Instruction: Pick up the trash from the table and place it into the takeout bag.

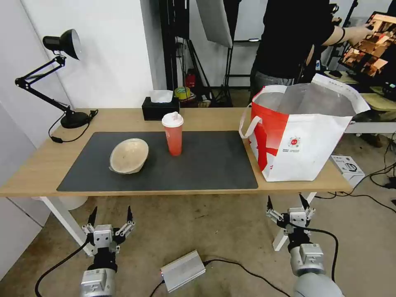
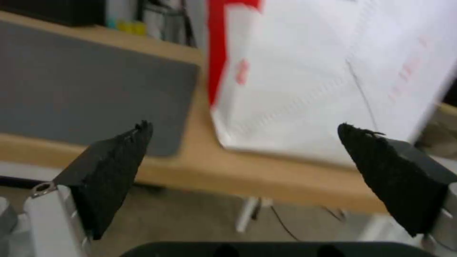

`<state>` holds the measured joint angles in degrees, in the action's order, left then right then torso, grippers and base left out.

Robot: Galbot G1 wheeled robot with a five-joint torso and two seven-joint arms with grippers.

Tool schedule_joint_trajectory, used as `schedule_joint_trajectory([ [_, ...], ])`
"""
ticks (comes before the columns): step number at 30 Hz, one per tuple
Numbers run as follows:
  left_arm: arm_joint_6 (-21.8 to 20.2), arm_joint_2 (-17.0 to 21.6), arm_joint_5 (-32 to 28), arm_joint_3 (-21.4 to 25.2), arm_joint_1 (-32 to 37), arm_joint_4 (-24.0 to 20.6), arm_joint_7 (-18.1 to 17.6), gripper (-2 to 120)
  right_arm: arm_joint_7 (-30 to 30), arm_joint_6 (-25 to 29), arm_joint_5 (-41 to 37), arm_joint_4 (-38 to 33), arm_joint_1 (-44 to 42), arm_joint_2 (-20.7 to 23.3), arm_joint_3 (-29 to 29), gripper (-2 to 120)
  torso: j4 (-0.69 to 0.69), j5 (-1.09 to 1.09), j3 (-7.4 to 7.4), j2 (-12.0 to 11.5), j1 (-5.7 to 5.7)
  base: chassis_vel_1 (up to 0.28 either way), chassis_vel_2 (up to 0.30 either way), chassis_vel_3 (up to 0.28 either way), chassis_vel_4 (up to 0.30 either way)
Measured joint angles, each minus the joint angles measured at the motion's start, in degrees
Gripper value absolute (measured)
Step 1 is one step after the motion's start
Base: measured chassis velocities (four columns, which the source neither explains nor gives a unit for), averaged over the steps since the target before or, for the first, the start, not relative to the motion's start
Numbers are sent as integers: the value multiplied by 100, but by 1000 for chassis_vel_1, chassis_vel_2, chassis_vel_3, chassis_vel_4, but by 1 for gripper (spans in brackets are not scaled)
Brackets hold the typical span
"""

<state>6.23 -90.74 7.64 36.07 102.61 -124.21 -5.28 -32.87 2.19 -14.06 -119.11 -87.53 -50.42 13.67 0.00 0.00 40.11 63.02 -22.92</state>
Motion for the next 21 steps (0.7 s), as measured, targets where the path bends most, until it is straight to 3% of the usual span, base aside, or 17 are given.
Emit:
schedule_joint_trajectory([
  [5, -7, 24, -4, -21, -45, 2, 0, 100, 680, 42, -650, -338, 869, 437, -366, 99, 1, 0, 0, 0, 0, 0, 0, 0, 0],
  [15, -38, 176, -21, -148, -210, 149, 38, 100, 1310, -132, -1458, -627, 1365, 747, -572, 100, -2, -1, 0, 0, 0, 0, 0, 0, 0],
  [21, -37, 166, -37, -120, -192, 115, 113, 100, 1686, -314, -2019, -511, 2188, 894, -1011, 100, 1, 0, 0, 0, 0, 0, 0, 0, 0],
])
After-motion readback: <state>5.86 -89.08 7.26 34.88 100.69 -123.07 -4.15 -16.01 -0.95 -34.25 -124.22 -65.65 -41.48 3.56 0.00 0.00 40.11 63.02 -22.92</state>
